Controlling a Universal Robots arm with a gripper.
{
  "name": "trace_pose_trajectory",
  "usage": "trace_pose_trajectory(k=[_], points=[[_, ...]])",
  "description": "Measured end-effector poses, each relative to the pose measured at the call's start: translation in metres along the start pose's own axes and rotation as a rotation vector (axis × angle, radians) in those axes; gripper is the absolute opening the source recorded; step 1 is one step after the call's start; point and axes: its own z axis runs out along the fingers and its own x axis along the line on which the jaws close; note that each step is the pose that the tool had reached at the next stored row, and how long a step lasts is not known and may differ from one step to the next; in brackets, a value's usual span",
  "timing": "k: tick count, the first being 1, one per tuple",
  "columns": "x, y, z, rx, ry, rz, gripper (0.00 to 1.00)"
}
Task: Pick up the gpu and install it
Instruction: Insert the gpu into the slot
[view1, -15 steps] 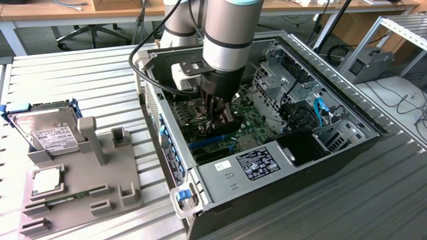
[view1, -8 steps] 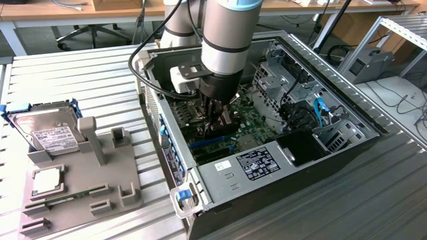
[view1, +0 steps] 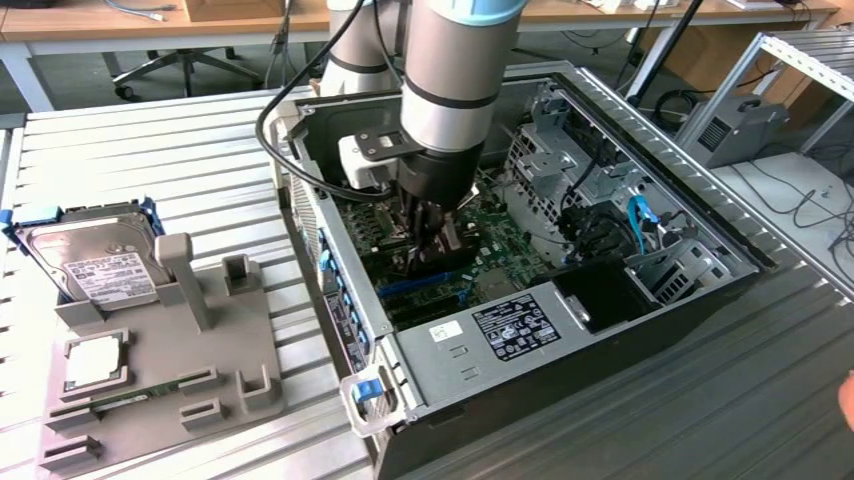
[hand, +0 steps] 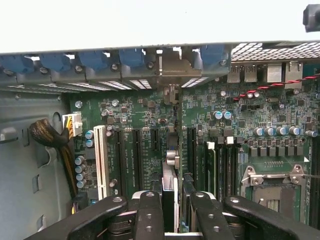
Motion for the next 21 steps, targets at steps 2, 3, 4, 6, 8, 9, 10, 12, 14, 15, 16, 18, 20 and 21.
trace_pose_trajectory(k=[2,3,4,6,8,9,10,12,14,15,16,18,20,21], points=[[0.0,0.0005,0.0008,0.0001,-0.0004,0.0,0.26],[0.0,0.0009,0.001,0.0001,-0.0004,0.0,0.26],[0.0,0.0018,0.0014,0.0001,-0.0004,0.0,0.26],[0.0,0.0027,0.0021,0.0001,-0.0005,0.0,0.26],[0.0,0.0027,0.0039,0.0001,-0.0004,0.0,0.26],[0.0,0.0027,0.0048,0.0001,-0.0007,0.0,0.26],[0.0,0.0028,0.0057,0.0,-0.0008,0.0,0.26],[0.0,0.0028,0.0076,0.0001,-0.001,0.0,0.26],[0.0,0.0029,0.0092,-0.0002,-0.0005,0.0,0.26],[0.0,0.0029,0.0101,-0.0003,-0.0003,0.0,0.26],[0.0,0.003,0.011,-0.0004,-0.0001,0.0,0.26],[0.0,0.003,0.0129,-0.0003,-0.0004,0.0,0.26],[0.0,0.003,0.0148,0.0,-0.0014,0.0,0.26],[0.0,0.003,0.015,0.0,-0.0016,0.0,0.26]])
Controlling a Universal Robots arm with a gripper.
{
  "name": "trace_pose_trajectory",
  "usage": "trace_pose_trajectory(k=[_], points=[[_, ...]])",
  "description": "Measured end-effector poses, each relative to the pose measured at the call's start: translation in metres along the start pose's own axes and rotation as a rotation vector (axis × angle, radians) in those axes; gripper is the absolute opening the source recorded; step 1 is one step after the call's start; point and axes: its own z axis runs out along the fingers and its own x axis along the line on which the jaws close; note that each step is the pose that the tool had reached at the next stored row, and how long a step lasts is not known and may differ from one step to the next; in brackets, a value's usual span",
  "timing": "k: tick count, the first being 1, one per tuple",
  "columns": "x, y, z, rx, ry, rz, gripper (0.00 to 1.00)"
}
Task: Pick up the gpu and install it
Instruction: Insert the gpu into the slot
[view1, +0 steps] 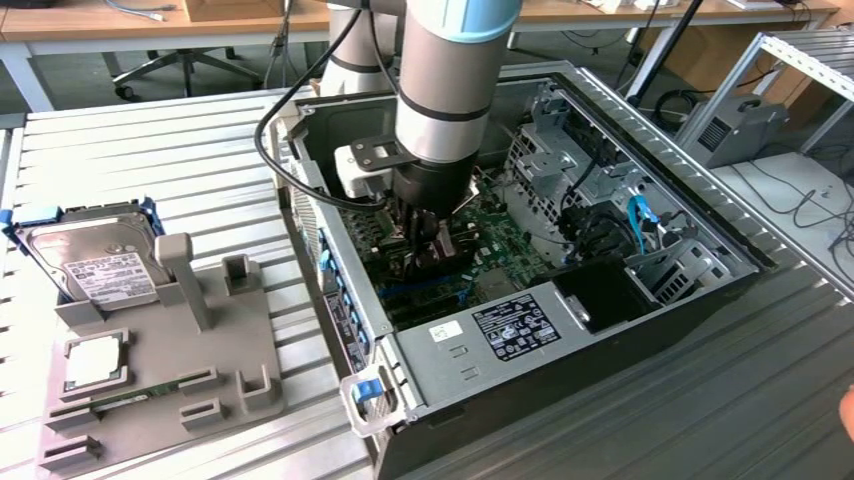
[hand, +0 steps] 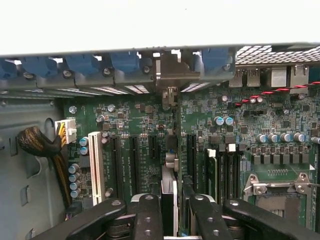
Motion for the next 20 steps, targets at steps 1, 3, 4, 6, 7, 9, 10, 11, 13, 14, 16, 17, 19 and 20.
trace_pose_trajectory(k=[1,3,4,6,7,9,10,11,13,14,16,17,19,20], points=[[0.0,0.0,-0.0001,-0.0002,0.0003,0.0,0.26],[0.0002,0.0,-0.0002,0.0,0.0004,0.0,0.26],[0.0003,0.0003,-0.0004,0.0013,0.0001,0.0,0.26],[0.0003,0.0008,-0.0015,0.0044,-0.0011,0.0,0.26],[0.0003,0.0008,-0.0024,0.0056,-0.0017,0.0,0.26],[0.0003,0.0009,-0.0046,0.0068,-0.0012,0.0,0.26],[0.0004,0.0011,-0.006,0.0071,-0.0007,0.0,0.26],[0.0005,0.0012,-0.0076,0.0076,-0.0005,0.0,0.26],[0.0005,0.0012,-0.0082,0.0079,-0.0006,0.0,0.26],[0.0005,0.0013,-0.0082,0.0079,-0.0006,0.0,0.26],[0.0005,0.0013,-0.0083,0.0078,-0.0003,0.0,0.26],[0.0005,0.0013,-0.0083,0.0077,-0.0003,0.0,0.26],[0.0005,0.0013,-0.0083,0.0077,-0.0001,-0.001,0.26],[0.0005,0.0013,-0.0083,0.0078,0.0003,-0.002,0.26]])
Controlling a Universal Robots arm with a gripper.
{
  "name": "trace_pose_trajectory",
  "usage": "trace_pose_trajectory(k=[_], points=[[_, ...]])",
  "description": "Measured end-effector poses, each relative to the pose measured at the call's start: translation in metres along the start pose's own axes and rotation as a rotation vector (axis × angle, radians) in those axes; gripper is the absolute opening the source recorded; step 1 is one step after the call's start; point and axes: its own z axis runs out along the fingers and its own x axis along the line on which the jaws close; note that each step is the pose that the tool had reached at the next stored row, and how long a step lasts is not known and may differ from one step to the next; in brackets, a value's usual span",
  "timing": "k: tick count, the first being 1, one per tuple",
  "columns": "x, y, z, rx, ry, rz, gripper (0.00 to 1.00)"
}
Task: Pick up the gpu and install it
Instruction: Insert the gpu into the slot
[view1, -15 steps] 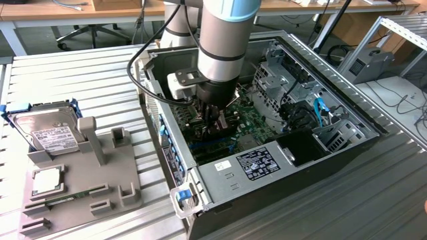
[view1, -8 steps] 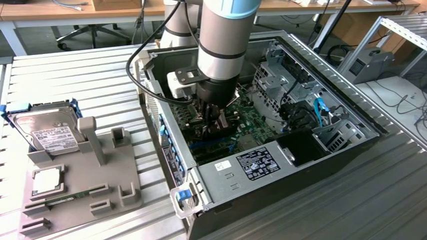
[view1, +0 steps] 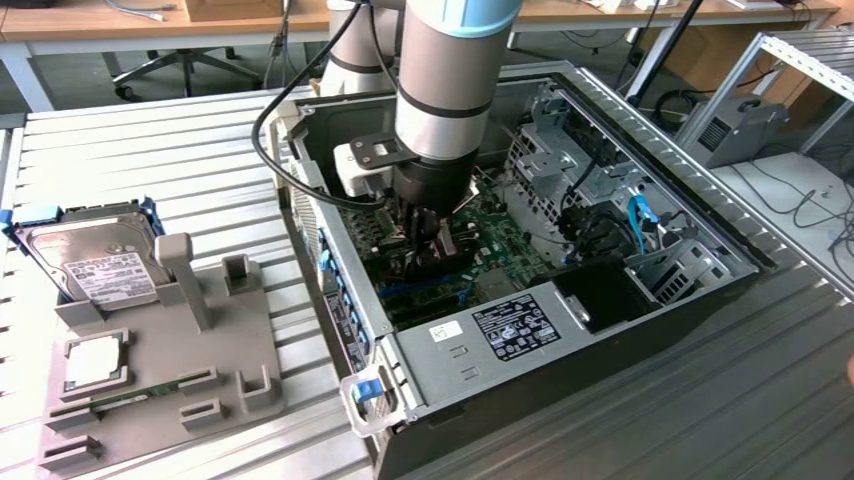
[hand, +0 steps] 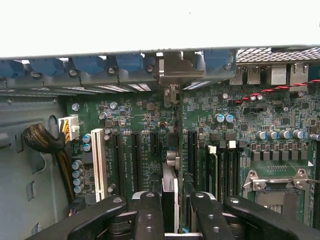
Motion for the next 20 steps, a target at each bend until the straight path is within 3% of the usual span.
trace_pose_trajectory(k=[6,12,17,20], points=[[-0.0001,0.0,0.0001,0.0002,0.0007,-0.019,0.26],[0.0001,0.0002,0.0045,0.0001,0.0098,-0.02,0.26],[-0.0001,0.0002,0.0081,0.0006,0.0102,-0.02,0.26],[-0.0001,0.0002,0.0077,0.0009,0.017,-0.02,0.26]])
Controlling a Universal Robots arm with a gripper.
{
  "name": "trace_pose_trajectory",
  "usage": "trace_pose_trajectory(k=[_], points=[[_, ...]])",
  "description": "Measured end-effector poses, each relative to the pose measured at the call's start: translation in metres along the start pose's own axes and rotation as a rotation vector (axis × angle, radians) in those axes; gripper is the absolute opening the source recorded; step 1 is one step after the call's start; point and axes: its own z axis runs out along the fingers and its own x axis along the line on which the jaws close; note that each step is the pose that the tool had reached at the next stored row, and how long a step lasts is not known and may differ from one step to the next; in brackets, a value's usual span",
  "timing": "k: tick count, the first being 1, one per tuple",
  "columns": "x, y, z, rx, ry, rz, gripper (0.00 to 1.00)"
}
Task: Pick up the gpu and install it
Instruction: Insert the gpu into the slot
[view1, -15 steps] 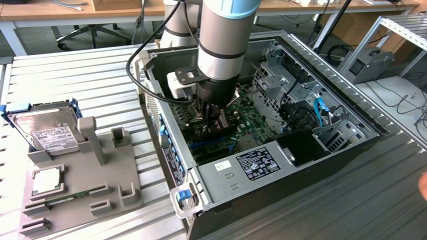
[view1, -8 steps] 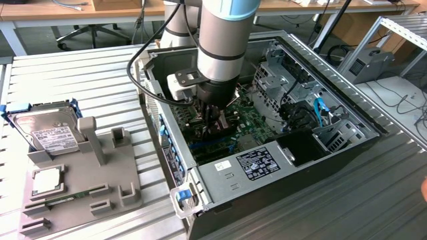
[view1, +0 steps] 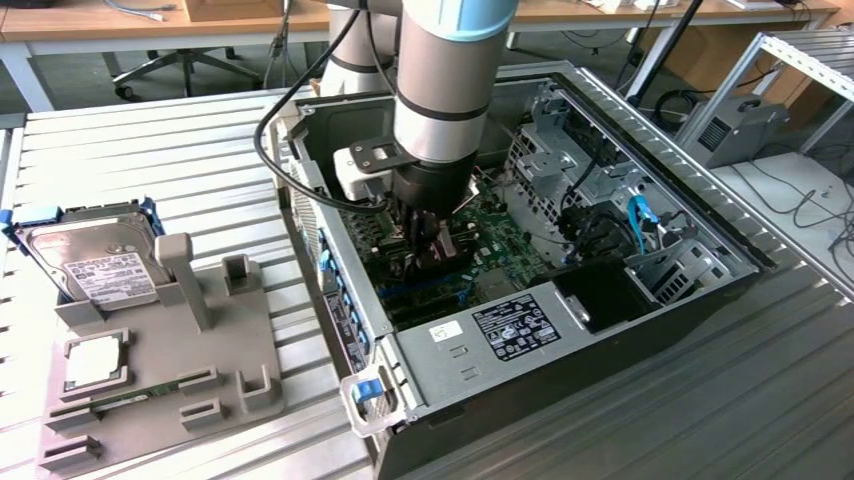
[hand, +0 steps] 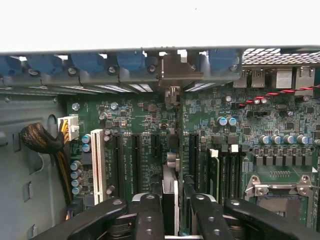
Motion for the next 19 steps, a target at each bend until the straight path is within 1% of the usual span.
trace_pose_trajectory(k=[4,6,19], points=[[0.0,-0.0002,-0.0035,0.0011,0.0069,0.0,0.26],[0.0002,-0.0002,-0.0061,0.0002,0.0112,0.0,0.26],[0.0001,-0.0002,-0.0066,0.0002,0.0113,0.002,0.26]])
